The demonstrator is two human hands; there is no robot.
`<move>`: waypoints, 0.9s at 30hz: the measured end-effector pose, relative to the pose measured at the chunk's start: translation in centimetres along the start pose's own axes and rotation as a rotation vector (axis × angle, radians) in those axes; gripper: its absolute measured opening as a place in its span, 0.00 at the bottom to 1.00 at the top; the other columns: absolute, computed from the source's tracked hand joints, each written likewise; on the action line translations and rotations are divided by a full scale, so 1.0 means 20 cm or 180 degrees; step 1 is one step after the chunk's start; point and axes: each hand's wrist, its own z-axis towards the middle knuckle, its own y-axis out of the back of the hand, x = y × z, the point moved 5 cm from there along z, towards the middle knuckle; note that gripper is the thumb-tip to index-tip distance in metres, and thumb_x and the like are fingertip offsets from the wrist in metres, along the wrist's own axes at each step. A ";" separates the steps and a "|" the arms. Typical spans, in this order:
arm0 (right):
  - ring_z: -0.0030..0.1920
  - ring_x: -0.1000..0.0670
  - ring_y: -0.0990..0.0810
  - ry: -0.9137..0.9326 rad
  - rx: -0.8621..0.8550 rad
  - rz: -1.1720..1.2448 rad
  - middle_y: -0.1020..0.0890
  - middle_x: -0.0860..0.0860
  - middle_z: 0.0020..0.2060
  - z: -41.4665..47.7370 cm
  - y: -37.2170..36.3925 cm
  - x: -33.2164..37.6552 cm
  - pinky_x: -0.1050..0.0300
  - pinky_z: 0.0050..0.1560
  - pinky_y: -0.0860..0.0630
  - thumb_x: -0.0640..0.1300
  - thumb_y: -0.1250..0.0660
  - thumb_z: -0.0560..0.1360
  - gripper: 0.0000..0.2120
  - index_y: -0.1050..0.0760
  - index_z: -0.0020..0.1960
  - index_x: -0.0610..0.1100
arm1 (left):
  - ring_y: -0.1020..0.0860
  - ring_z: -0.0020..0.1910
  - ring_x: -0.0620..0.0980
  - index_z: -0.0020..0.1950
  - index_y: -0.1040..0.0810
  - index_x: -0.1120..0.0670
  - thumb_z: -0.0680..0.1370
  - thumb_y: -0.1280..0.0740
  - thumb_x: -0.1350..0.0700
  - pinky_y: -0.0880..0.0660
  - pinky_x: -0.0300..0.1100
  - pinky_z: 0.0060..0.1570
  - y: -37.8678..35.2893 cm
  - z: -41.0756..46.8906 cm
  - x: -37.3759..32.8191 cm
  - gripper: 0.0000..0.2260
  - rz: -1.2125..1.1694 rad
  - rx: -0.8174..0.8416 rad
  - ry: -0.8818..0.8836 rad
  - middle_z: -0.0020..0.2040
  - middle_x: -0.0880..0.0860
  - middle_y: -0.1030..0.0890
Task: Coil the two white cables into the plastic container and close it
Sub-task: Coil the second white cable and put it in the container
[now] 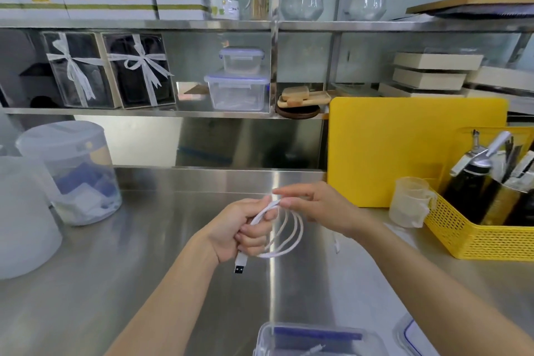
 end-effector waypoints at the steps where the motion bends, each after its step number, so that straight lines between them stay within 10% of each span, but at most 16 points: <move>1: 0.28 0.62 0.28 -0.0035 0.0206 0.0203 0.23 0.63 0.27 -0.02 -0.03 0.00 0.69 0.31 0.32 0.47 0.39 0.77 0.10 0.20 0.51 0.47 | 0.46 0.14 0.39 0.32 0.30 0.54 0.74 0.41 0.46 0.50 0.31 0.19 0.00 -0.01 -0.01 0.15 0.0052 0.0034 -0.0001 0.17 0.45 0.41; 10: 0.22 0.58 0.34 -0.0267 -0.0566 0.0849 0.29 0.56 0.21 -0.02 -0.09 -0.12 0.70 0.24 0.37 0.45 0.41 0.79 0.17 0.25 0.32 0.49 | 0.44 0.21 0.44 0.30 0.25 0.55 0.77 0.35 0.54 0.46 0.35 0.21 0.09 0.05 -0.03 0.15 0.0478 -0.1601 -0.1075 0.26 0.50 0.39; 18: 0.31 0.56 0.29 -0.0108 0.0033 -0.0790 0.26 0.53 0.31 -0.01 -0.08 -0.06 0.66 0.35 0.32 0.44 0.42 0.79 0.13 0.23 0.39 0.48 | 0.29 0.26 0.47 0.46 0.21 0.61 0.80 0.42 0.47 0.25 0.45 0.40 0.08 0.04 -0.03 0.19 0.1787 -0.0825 -0.0212 0.28 0.50 0.28; 27: 0.38 0.54 0.26 -0.0092 0.0023 -0.0263 0.23 0.49 0.38 -0.04 -0.06 -0.04 0.59 0.40 0.28 0.47 0.38 0.77 0.10 0.21 0.51 0.44 | 0.44 0.20 0.43 0.34 0.28 0.57 0.79 0.39 0.54 0.45 0.34 0.20 0.09 0.03 -0.02 0.15 0.0936 -0.1344 -0.0650 0.23 0.47 0.39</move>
